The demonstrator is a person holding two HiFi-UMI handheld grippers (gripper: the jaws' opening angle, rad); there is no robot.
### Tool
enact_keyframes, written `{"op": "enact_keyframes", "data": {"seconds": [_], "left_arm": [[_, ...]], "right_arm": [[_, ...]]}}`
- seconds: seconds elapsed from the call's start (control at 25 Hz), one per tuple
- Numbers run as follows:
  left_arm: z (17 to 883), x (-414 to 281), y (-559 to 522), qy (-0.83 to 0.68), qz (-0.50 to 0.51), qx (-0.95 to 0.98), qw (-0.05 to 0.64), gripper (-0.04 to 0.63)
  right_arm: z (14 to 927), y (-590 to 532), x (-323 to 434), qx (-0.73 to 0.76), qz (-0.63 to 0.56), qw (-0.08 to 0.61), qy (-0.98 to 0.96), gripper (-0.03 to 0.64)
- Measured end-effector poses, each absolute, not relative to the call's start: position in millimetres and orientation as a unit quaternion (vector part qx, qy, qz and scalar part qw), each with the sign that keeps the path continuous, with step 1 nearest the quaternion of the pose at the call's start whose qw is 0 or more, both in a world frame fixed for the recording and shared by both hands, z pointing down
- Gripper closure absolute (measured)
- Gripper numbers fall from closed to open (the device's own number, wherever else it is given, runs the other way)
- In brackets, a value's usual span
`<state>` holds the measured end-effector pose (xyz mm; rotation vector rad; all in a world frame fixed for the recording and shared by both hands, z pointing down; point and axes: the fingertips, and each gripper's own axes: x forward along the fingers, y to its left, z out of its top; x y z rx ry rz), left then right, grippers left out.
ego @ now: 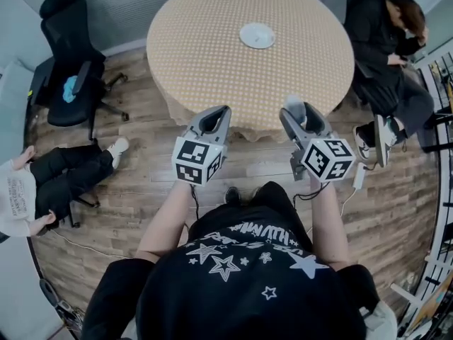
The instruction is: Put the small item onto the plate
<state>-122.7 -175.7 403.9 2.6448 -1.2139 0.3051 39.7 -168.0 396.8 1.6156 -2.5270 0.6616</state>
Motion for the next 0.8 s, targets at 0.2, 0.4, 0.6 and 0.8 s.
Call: {"op": "enact_keyframes", "data": {"seconds": [0.2, 0.4, 0.6, 0.8], "left_arm": [[414, -126, -195, -0.423, 0.109, 0.892, 0.117, 0.586], [417, -121, -225, -0.441, 0.116, 0.882, 0.115, 0.586], [422, -111, -263, -0.459, 0.126, 0.872, 0.118, 0.586], [428, -102, -300, -0.469, 0.134, 0.864, 0.125, 0.586]], "right_arm": [[402, -192, 43, 0.523, 0.214, 0.04, -0.824, 0.304], [410, -234, 52, 0.51, 0.219, 0.037, -0.831, 0.304], [412, -284, 56, 0.487, 0.222, 0.04, -0.844, 0.304], [417, -329, 64, 0.475, 0.229, 0.04, -0.849, 0.304]]}}
